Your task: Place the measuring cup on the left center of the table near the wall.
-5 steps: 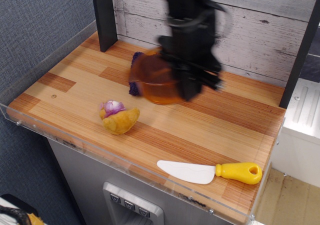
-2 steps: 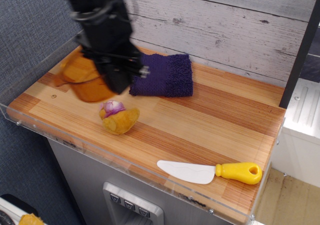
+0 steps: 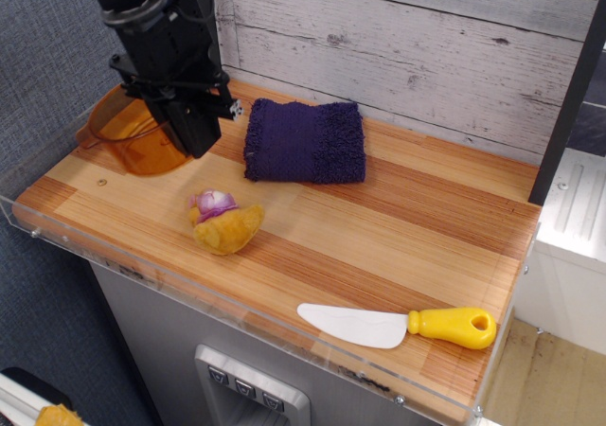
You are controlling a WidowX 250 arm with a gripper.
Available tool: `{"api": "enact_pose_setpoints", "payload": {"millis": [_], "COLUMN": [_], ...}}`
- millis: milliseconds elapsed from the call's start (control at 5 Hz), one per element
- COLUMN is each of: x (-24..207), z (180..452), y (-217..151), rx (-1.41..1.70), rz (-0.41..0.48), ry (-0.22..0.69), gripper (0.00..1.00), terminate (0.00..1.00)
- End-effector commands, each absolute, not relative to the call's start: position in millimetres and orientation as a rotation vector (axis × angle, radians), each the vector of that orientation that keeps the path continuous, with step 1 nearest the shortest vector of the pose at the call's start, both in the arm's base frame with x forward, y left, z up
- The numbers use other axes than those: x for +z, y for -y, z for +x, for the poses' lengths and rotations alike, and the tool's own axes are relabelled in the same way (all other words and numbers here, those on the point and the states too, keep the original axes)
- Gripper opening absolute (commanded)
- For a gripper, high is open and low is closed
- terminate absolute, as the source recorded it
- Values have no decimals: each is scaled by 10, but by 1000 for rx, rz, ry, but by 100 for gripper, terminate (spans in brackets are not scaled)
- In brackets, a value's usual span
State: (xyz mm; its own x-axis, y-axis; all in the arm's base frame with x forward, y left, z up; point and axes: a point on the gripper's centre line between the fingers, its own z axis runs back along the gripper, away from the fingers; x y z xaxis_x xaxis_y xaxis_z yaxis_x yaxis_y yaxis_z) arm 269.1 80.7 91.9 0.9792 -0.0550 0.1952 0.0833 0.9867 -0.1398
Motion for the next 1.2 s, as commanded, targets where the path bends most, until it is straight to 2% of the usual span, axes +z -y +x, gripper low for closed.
{"api": "enact_pose_setpoints", "payload": {"millis": [0, 200, 600, 1000], "x": [947, 768, 477, 434], "z": [3185, 3297, 3152, 2964], "y": [-861, -962, -1092, -1242], "rx": [-88, -64, -30, -10], "rz": [-141, -150, -156, -135], "ry": [233, 206, 140, 102], "gripper": [0, 0, 0, 0], "terminate": [0, 0, 0, 0]}}
